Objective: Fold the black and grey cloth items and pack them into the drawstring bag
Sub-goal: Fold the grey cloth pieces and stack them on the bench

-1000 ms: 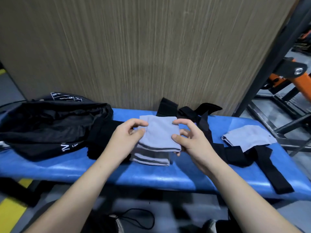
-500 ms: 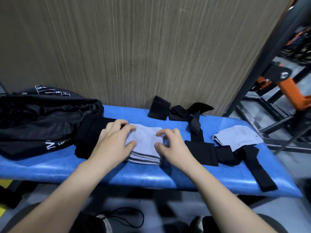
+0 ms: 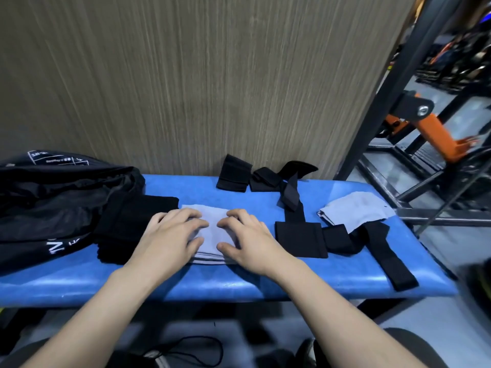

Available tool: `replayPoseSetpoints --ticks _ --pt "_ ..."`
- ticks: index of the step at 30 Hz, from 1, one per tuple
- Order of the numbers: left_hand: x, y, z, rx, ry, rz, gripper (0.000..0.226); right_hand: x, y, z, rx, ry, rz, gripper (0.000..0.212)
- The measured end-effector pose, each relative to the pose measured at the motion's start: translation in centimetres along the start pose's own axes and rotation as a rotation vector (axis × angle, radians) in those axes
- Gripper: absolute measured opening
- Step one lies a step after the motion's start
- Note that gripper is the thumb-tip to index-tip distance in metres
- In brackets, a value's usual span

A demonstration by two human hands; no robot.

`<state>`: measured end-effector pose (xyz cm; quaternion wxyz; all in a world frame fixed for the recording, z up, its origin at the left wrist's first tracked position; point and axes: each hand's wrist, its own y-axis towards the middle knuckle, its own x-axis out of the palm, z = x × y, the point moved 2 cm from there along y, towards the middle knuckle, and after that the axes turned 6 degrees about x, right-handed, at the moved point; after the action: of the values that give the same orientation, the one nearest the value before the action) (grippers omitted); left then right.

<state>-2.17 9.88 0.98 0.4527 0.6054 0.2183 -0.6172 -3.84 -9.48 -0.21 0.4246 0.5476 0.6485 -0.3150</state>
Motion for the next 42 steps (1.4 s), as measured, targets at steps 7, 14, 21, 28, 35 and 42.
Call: replayPoseSetpoints --ticks 7,14,21,28,35,42 --pt "-1.0 1.7 2.0 0.046 -0.028 0.165 0.036 -2.9 -1.4 2.4 -0.038 0.104 0.144 0.035" --pt "1.1 5.6 8.5 0.145 -0.182 0.204 0.033 -7.6 -4.2 9.2 0.105 0.22 0.235 0.02" --pt "4.3 9.9 15.9 0.144 -0.367 0.141 0.023 -12.6 -8.3 16.8 0.344 0.383 0.359 0.006" --pt "8.5 14.3 20.3 -0.001 -0.525 0.07 0.021 -14.4 -9.7 24.6 0.6 0.349 0.578 0.016" --pt "11.8 15.9 20.6 -0.122 -0.562 -0.117 0.04 -13.7 -9.5 29.5 0.884 0.362 0.513 0.042" --pt "12.1 16.2 22.0 -0.051 -0.572 -0.175 0.035 -13.5 -7.8 29.7 0.841 0.554 0.48 0.038"
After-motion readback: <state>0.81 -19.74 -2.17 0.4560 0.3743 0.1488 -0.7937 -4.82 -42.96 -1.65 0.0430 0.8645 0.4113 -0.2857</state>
